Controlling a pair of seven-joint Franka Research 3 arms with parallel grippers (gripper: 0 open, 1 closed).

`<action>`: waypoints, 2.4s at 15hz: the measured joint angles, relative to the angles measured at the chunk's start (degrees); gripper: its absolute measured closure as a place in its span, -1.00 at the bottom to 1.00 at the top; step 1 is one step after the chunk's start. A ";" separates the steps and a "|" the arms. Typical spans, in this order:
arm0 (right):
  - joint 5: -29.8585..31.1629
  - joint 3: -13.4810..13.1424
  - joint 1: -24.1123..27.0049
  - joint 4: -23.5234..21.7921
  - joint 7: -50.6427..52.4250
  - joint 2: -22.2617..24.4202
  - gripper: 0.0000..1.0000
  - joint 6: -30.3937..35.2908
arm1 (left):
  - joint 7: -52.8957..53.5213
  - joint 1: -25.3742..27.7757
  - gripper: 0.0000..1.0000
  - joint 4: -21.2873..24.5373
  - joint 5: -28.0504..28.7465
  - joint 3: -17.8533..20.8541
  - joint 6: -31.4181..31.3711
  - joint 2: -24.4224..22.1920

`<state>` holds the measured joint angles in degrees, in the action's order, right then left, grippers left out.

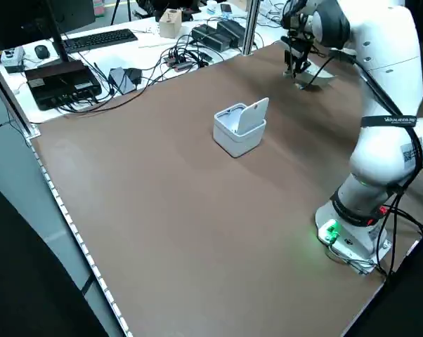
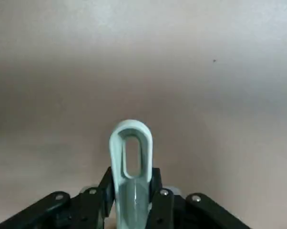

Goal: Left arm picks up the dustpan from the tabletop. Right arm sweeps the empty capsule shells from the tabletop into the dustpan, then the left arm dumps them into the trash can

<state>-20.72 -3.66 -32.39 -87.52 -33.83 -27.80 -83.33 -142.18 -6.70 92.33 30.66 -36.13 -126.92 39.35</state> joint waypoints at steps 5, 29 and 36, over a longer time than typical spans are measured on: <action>6.49 -0.15 8.90 -0.11 11.72 3.63 0.47 4.02 | 7.27 12.95 0.33 -0.50 -0.05 -9.85 0.00 -0.03; 9.70 0.72 18.57 -50.39 29.63 21.68 0.47 -22.76 | 60.56 51.01 0.33 -8.64 -31.94 -19.42 25.85 -11.40; 9.68 0.97 18.51 -50.34 30.03 21.86 0.47 -26.70 | 72.86 29.41 0.33 -9.27 -40.46 12.23 28.29 -21.01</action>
<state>-11.04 -2.69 -13.88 -137.86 -3.80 -5.94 -110.03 -69.33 22.71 83.06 -9.80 -23.91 -98.64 18.33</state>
